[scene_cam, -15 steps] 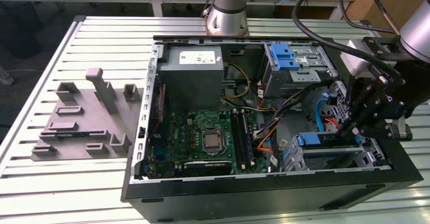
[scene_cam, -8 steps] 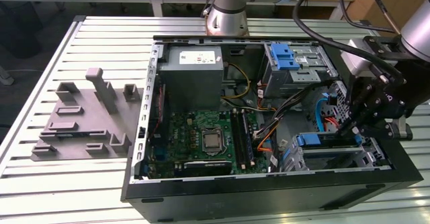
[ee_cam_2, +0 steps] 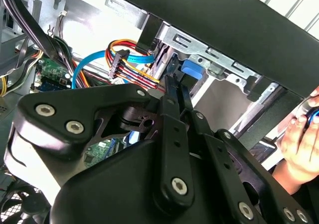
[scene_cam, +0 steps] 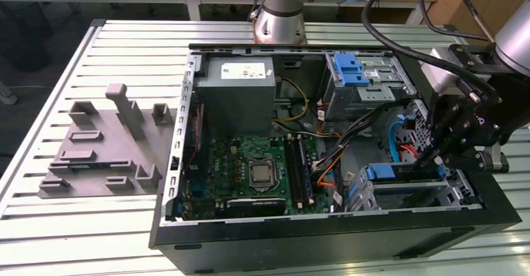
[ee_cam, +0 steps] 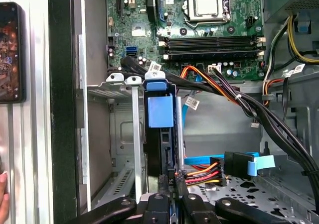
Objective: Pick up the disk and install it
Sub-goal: 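Insert the first disk wire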
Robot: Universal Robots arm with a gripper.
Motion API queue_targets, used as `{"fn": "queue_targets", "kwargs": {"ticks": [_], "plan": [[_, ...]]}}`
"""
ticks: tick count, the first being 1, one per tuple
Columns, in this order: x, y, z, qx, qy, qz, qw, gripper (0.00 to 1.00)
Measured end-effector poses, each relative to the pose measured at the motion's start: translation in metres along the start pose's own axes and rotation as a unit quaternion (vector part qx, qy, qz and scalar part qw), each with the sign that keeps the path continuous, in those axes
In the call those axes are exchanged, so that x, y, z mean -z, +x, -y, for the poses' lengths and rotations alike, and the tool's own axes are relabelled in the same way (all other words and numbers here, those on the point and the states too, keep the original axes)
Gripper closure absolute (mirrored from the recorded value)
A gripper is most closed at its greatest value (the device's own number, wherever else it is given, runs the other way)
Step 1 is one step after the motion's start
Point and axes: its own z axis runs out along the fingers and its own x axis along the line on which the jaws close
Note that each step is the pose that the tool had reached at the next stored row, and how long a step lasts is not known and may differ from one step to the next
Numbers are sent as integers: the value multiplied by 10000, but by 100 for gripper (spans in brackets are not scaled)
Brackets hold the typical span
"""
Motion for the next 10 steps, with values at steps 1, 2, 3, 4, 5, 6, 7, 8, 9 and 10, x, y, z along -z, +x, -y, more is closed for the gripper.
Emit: {"fn": "queue_targets", "kwargs": {"ticks": [1, 2, 3, 4, 5, 6, 7, 8, 9, 10], "plan": [[-1, 0, 0, -3, -3, 0, 10000, 84], [-3, 0, 1, -6, -6, 0, 10000, 84], [-4, 0, 2, -9, -8, 1, 10000, 84], [-6, 0, 2, -13, -10, 3, 10000, 84], [-7, 0, 3, -16, -12, 5, 10000, 84], [-8, 0, 3, -18, -14, 6, 10000, 84], [-9, 0, 4, -21, -17, 7, 10000, 84], [-10, -1, 5, -24, -19, 8, 10000, 84], [-12, 0, 6, -27, -22, 9, 10000, 84], [-13, -1, 6, -31, -24, 10, 10000, 84]]}}
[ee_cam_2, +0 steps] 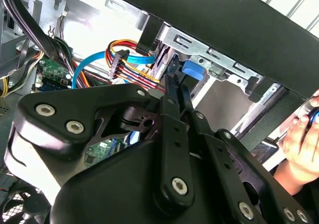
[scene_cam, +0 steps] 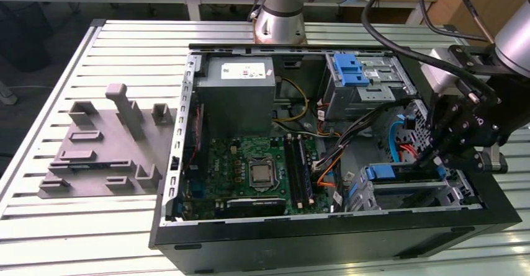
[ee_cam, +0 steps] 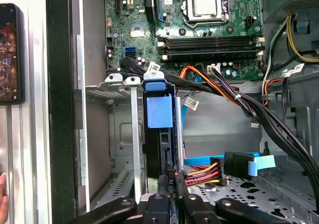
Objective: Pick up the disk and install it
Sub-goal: 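Insert the first disk wire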
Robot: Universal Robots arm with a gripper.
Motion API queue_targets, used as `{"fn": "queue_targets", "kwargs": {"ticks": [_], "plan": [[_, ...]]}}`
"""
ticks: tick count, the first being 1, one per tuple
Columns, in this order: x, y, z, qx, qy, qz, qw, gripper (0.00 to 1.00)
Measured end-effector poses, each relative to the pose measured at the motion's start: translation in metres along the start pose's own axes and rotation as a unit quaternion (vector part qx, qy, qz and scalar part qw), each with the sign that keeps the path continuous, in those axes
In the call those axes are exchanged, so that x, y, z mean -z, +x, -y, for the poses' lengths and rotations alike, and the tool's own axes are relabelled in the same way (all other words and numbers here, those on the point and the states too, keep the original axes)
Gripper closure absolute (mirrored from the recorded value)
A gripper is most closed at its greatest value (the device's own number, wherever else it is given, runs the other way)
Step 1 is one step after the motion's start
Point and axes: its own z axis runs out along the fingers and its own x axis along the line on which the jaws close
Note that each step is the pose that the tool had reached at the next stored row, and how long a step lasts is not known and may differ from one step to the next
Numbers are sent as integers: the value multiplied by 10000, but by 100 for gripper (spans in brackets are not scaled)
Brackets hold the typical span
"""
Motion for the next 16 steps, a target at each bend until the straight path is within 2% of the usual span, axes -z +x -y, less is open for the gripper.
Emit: {"fn": "queue_targets", "kwargs": {"ticks": [16], "plan": [[-32, -1, 19, -41, -16, 14, 10000, 84]]}}
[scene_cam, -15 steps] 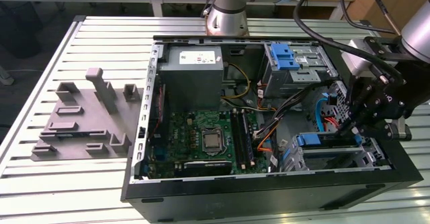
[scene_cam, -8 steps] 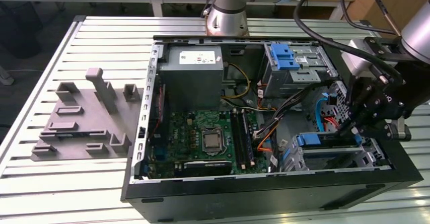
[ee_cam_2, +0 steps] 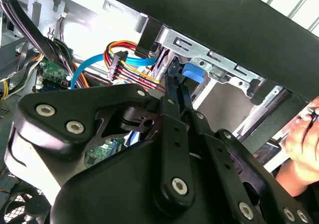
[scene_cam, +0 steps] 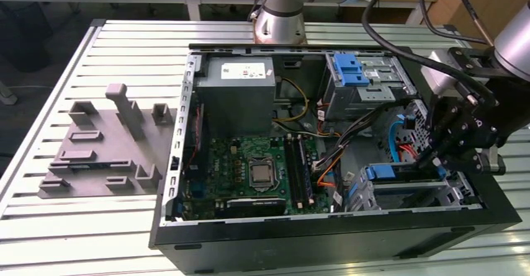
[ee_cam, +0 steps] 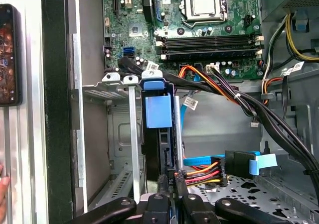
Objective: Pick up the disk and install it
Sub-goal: 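Insert the first disk wire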
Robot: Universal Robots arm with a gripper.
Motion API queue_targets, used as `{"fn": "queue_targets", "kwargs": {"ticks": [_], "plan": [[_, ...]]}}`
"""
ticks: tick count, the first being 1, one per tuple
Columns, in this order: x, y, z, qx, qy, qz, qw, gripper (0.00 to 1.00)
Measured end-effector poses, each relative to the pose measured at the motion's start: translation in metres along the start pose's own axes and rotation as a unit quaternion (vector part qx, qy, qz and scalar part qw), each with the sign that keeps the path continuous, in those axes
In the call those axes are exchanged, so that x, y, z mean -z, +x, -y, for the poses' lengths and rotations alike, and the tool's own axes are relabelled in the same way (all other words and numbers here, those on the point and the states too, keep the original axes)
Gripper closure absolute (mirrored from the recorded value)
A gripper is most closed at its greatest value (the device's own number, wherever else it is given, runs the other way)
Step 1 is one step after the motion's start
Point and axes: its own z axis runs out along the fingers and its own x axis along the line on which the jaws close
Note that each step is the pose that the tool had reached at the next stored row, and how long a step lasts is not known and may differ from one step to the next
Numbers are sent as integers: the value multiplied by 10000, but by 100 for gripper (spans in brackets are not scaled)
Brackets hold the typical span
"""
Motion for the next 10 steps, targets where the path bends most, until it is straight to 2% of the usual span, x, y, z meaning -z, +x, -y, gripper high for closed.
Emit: {"fn": "queue_targets", "kwargs": {"ticks": [2, 3, 4, 10], "plan": [[-1, 0, 0, -1, 0, 2, 10000, 83], [-1, 0, 0, -1, 0, 1, 10000, 76], [7, 0, 0, -1, 0, 1, 10000, 76], [147, 1, -7, -1, 0, 0, 10000, 76]]}}
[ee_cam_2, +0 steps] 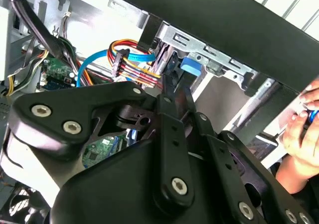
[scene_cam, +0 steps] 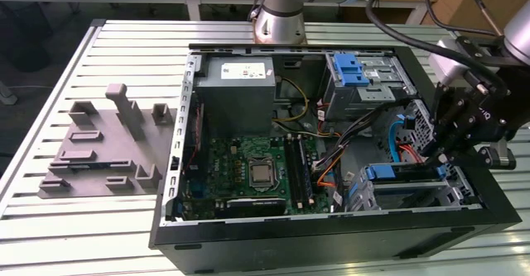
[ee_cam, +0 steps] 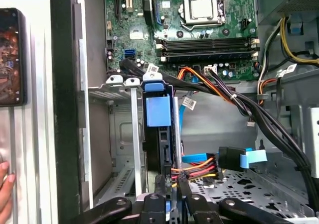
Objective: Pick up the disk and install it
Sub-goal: 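Insert the first disk wire, then insert the second disk wire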
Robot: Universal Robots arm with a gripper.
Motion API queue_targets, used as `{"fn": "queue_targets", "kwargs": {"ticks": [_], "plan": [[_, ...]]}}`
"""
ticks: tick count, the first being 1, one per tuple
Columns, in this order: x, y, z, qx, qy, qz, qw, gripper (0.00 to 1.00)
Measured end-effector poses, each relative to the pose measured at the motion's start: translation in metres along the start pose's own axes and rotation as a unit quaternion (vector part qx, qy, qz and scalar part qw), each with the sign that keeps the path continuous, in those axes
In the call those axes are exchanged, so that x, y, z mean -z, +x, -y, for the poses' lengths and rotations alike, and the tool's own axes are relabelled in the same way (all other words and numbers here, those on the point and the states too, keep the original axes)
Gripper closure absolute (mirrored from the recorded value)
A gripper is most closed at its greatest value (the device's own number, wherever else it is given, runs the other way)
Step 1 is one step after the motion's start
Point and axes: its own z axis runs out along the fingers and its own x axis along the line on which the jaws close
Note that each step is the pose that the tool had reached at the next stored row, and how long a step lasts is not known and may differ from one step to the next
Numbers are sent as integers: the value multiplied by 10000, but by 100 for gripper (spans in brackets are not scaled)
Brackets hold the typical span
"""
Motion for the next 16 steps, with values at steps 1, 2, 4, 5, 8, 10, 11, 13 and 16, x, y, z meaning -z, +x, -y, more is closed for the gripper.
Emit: {"fn": "queue_targets", "kwargs": {"ticks": [1, 2, 4, 5, 8, 10, 11, 13, 16], "plan": [[3, 0, 0, 0, 0, 1, 10000, 76], [2, 0, 0, 0, 0, 2, 10000, 76], [3, 0, 0, 0, 0, 1, 10000, 84], [3, 0, 0, 0, 0, 1, 10000, 84], [4, 0, -1, 0, 0, 0, 10000, 89], [4, 0, -1, 0, 0, 0, 10000, 89], [3, 0, -1, 0, 0, 0, 10000, 89], [3, 0, -3, 0, 0, 0, 10000, 89], [3, 0, -3, 0, 0, 0, 10000, 89]]}}
